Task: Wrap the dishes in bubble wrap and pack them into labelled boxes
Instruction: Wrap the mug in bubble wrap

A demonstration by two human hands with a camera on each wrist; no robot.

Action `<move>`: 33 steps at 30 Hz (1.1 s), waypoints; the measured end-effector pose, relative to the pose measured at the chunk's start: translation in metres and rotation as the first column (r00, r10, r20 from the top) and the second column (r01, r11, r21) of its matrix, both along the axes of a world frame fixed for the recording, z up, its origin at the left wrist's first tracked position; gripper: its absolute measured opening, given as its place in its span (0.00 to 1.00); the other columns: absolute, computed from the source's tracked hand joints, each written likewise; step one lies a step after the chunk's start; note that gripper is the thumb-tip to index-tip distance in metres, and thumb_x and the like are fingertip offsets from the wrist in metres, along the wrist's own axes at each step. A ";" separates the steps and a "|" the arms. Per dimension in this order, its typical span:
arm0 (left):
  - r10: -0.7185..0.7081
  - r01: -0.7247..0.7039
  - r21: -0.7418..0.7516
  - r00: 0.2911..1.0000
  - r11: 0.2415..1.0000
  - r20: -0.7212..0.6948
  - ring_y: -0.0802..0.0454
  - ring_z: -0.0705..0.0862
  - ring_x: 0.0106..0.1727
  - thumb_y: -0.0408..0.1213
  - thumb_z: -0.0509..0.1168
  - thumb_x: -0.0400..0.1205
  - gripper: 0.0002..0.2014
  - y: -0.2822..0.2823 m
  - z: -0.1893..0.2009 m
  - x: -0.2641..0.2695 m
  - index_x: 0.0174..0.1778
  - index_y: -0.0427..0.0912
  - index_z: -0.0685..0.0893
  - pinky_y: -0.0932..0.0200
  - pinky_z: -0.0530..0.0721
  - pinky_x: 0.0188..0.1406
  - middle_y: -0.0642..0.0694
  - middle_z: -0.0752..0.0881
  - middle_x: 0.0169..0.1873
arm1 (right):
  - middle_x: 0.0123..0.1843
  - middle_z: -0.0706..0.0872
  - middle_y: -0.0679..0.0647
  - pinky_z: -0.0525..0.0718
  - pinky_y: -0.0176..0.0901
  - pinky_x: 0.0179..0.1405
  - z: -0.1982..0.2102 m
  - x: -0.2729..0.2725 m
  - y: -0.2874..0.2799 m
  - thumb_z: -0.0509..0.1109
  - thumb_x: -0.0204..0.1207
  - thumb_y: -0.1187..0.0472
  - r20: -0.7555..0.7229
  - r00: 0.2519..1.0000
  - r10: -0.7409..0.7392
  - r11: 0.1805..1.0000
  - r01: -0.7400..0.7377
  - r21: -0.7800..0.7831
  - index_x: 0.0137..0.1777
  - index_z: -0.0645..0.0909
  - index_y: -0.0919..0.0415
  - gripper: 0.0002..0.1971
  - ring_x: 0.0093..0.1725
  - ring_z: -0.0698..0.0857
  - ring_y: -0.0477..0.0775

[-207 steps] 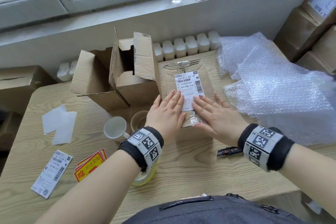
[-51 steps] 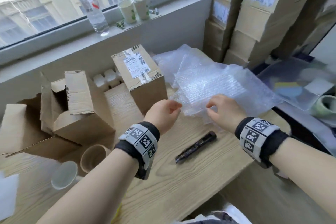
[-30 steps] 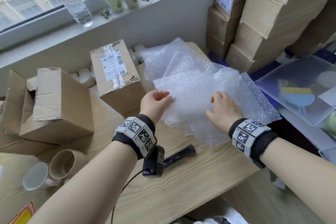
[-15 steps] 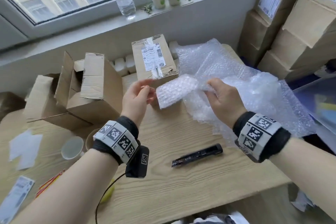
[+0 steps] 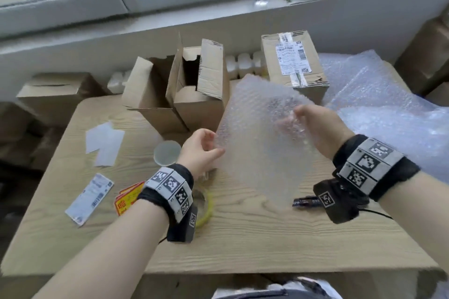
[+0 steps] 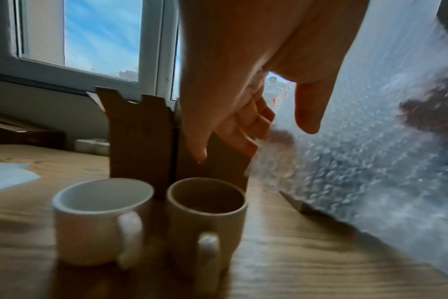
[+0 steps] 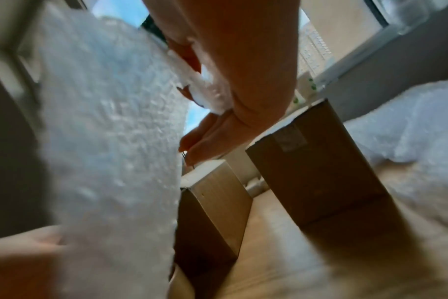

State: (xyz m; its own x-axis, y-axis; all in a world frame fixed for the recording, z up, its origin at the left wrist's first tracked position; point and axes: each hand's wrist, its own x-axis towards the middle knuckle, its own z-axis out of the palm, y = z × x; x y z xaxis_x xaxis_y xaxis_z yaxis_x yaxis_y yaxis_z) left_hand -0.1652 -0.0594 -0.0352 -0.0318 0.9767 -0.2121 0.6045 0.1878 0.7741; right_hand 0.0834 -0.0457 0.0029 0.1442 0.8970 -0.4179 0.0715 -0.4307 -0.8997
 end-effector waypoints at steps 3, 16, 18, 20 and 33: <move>-0.002 0.000 -0.034 0.999 0.999 -0.052 0.55 0.81 0.44 0.34 0.72 0.76 0.11 -0.014 -0.014 -0.026 0.52 0.44 0.81 0.65 0.77 0.44 0.53 0.82 0.41 | 0.27 0.69 0.53 0.63 0.41 0.27 -0.026 -0.014 -0.005 0.64 0.76 0.63 0.227 0.974 0.020 0.997 -0.003 -0.076 0.29 0.72 0.58 0.13 0.27 0.67 0.54; -0.022 -0.003 -0.217 0.993 0.976 -0.115 0.48 0.82 0.58 0.39 0.69 0.79 0.16 -0.051 -0.068 -0.044 0.63 0.40 0.82 0.60 0.77 0.58 0.45 0.86 0.54 | 0.83 0.58 0.52 0.55 0.54 0.81 -0.094 -0.101 -0.072 0.64 0.79 0.48 0.711 0.279 0.645 0.660 -0.672 -0.336 0.80 0.61 0.51 0.30 0.83 0.50 0.56; -0.034 0.013 -0.211 0.994 0.977 -0.099 0.51 0.83 0.56 0.41 0.67 0.80 0.15 -0.053 -0.069 -0.044 0.61 0.41 0.83 0.61 0.77 0.56 0.47 0.86 0.53 | 0.85 0.49 0.51 0.53 0.58 0.82 -0.110 -0.103 -0.076 0.62 0.80 0.45 0.650 0.249 0.718 0.628 -0.634 -0.451 0.82 0.53 0.47 0.34 0.84 0.45 0.58; 0.011 -0.021 -0.186 0.998 0.982 -0.054 0.54 0.83 0.52 0.41 0.65 0.82 0.13 -0.050 -0.066 -0.046 0.60 0.41 0.83 0.62 0.77 0.55 0.49 0.86 0.51 | 0.85 0.45 0.52 0.51 0.59 0.82 -0.119 -0.101 -0.076 0.61 0.80 0.44 0.638 0.229 0.735 0.621 -0.606 -0.497 0.83 0.50 0.45 0.35 0.84 0.43 0.60; 0.000 -0.062 -0.338 0.984 0.939 -0.180 0.42 0.83 0.43 0.47 0.65 0.81 0.15 -0.015 -0.069 -0.047 0.34 0.41 0.79 0.58 0.77 0.43 0.44 0.82 0.33 | 0.85 0.40 0.54 0.49 0.58 0.81 -0.124 -0.095 -0.067 0.63 0.80 0.49 0.680 0.238 0.693 0.686 -0.507 -0.522 0.83 0.50 0.46 0.35 0.84 0.42 0.62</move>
